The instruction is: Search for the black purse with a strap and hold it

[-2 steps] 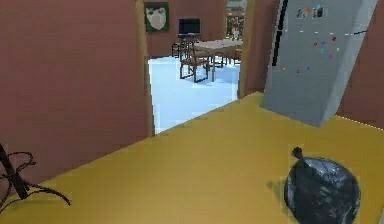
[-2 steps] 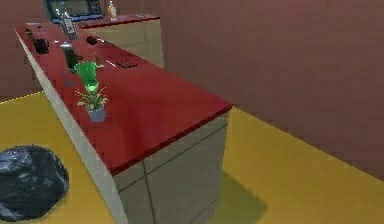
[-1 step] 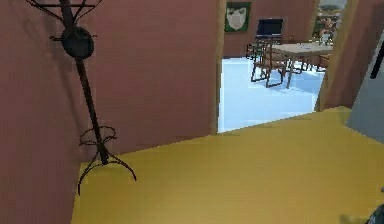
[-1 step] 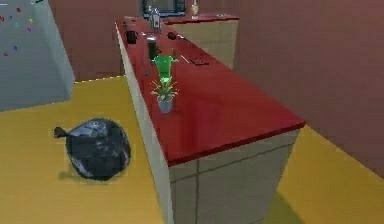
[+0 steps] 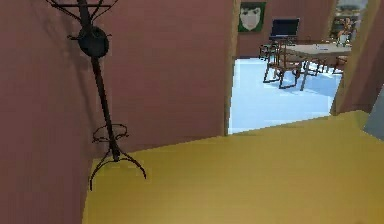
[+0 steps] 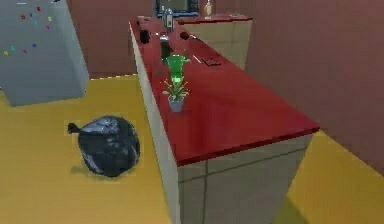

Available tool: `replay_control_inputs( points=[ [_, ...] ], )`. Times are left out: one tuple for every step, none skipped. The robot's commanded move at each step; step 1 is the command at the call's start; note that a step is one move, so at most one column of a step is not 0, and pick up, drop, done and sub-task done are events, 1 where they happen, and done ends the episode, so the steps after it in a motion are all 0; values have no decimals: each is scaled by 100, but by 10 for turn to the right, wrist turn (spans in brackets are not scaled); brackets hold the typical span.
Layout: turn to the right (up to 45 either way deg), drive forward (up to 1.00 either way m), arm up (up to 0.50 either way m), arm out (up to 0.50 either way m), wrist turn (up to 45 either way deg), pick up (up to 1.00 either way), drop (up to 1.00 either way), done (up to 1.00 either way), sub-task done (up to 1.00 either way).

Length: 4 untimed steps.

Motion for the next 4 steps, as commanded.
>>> replay_control_inputs(
  points=[
    [0, 25, 0, 0, 0, 0, 0, 0, 0],
    [300, 0, 0, 0, 0, 0, 0, 0, 0],
    [0, 100, 0, 0, 0, 0, 0, 0, 0],
    [30, 0, 0, 0, 0, 0, 0, 0, 0]
  ],
)
